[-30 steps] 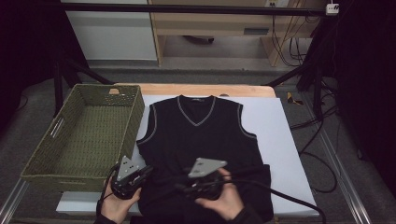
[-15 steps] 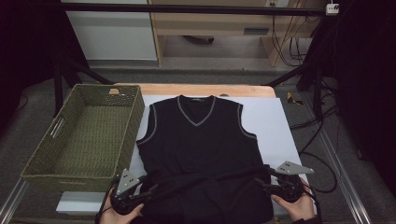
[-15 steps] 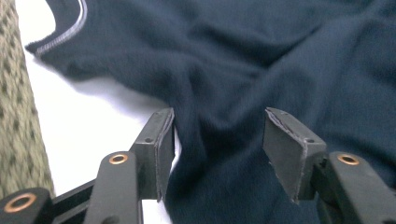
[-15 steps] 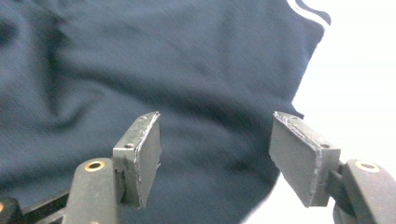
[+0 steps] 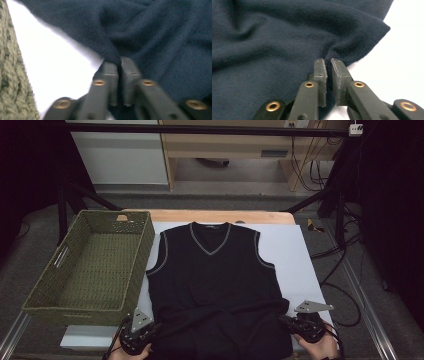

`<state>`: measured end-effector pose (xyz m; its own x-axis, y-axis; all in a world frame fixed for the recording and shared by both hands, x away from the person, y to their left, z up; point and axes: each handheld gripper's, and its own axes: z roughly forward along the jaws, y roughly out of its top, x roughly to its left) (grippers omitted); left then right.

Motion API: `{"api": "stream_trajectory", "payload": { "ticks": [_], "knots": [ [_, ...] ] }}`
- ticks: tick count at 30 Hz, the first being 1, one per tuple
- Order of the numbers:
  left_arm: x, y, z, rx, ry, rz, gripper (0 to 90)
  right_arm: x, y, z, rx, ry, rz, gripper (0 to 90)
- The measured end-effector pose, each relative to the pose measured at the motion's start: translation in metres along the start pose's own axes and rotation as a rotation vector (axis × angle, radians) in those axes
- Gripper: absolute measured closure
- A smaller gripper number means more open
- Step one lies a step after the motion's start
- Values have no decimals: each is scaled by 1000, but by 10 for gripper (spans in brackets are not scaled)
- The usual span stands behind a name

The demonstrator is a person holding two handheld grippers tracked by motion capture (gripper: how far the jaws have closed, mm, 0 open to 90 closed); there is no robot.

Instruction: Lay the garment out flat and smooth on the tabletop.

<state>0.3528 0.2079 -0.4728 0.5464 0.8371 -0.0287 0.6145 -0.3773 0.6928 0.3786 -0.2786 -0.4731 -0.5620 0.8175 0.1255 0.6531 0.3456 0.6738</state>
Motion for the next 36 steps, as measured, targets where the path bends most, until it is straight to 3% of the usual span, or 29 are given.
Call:
{"api": "stream_trajectory", "payload": {
  "ticks": [4,6,9,15,17,18,20,21,23,31,33,36],
  "knots": [
    [2,-1,-7,-9,-32,-17,876,6,1,-5,9,58,12,853],
    [6,-4,-15,-11,-43,-53,878,10,-1,-11,15,79,-4,855],
    [10,-8,-27,0,-10,-63,879,13,-10,-23,33,102,7,855],
    [15,-5,-32,-19,-4,-90,877,14,-27,-32,104,116,34,805],
    [16,-4,-33,-58,-22,-100,862,13,-23,-32,62,103,23,591],
    [16,-4,-33,-77,-20,-102,818,11,-21,-31,11,75,16,498],
    [13,-3,-31,-84,-8,-90,624,8,-14,-30,-60,43,21,440],
    [10,-4,-29,-77,-2,-76,613,6,-10,-27,-94,33,26,419],
    [7,-5,-26,-63,13,-56,581,2,-2,-19,-120,9,15,422],
    [0,-8,-13,25,10,-36,594,-10,22,15,-115,-73,-19,449],
    [-3,-8,-11,35,26,-10,613,-10,25,17,-129,-59,-15,445],
    [-3,-7,-9,34,41,-1,674,-7,25,18,-129,-60,-29,444]
  ]
}}
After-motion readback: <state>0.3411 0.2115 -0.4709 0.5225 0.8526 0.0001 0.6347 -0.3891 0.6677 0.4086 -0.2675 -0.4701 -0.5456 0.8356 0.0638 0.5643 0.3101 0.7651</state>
